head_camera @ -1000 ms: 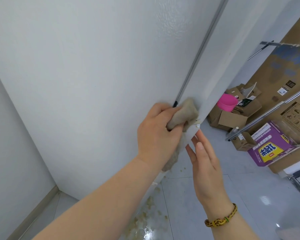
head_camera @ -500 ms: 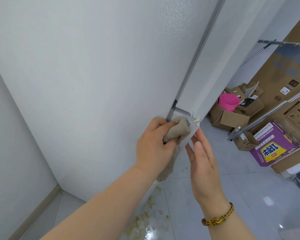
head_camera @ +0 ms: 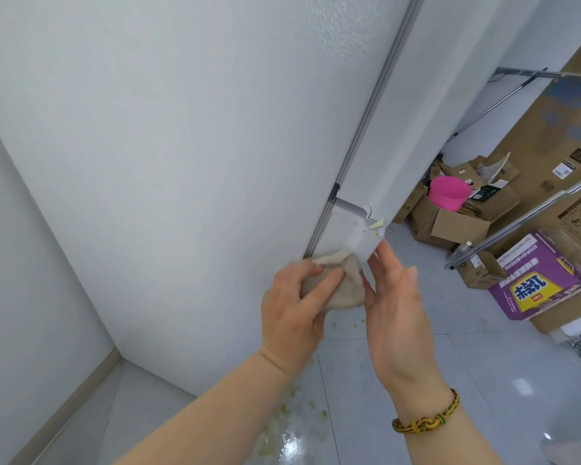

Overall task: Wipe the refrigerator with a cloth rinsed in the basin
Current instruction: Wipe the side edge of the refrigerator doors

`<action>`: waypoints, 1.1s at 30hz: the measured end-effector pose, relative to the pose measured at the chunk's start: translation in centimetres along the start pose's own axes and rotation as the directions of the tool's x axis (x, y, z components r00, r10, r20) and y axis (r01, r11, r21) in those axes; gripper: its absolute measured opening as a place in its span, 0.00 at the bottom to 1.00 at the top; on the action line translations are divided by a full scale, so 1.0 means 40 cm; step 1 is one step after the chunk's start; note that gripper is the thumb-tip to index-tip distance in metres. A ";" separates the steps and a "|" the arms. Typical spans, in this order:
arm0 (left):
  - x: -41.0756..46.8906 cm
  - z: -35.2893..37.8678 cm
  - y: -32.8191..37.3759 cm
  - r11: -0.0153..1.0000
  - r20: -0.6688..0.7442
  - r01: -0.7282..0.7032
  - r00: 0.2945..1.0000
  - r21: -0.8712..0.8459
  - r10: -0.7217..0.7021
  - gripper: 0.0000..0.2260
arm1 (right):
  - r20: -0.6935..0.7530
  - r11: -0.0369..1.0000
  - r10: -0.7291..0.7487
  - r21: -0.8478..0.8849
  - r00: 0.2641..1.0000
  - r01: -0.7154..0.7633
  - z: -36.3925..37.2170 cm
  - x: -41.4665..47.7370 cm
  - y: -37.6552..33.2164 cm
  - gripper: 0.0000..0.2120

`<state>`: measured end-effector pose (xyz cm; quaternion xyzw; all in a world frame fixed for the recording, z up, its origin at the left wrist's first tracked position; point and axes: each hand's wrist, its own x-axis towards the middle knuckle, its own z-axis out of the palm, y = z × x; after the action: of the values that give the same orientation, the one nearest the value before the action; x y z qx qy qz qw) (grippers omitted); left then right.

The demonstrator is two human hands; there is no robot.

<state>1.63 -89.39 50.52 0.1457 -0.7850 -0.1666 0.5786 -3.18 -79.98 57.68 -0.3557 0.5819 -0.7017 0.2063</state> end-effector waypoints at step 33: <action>-0.072 -0.022 -0.050 0.996 0.221 0.087 0.972 -0.018 -0.080 0.20 | -0.047 0.999 -0.052 0.005 0.998 0.052 0.014 0.001 0.016 0.37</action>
<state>3.36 -90.08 47.43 0.1511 -0.8351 -0.2169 0.4825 -2.85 -80.54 57.12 -0.3535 0.5750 -0.7167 0.1753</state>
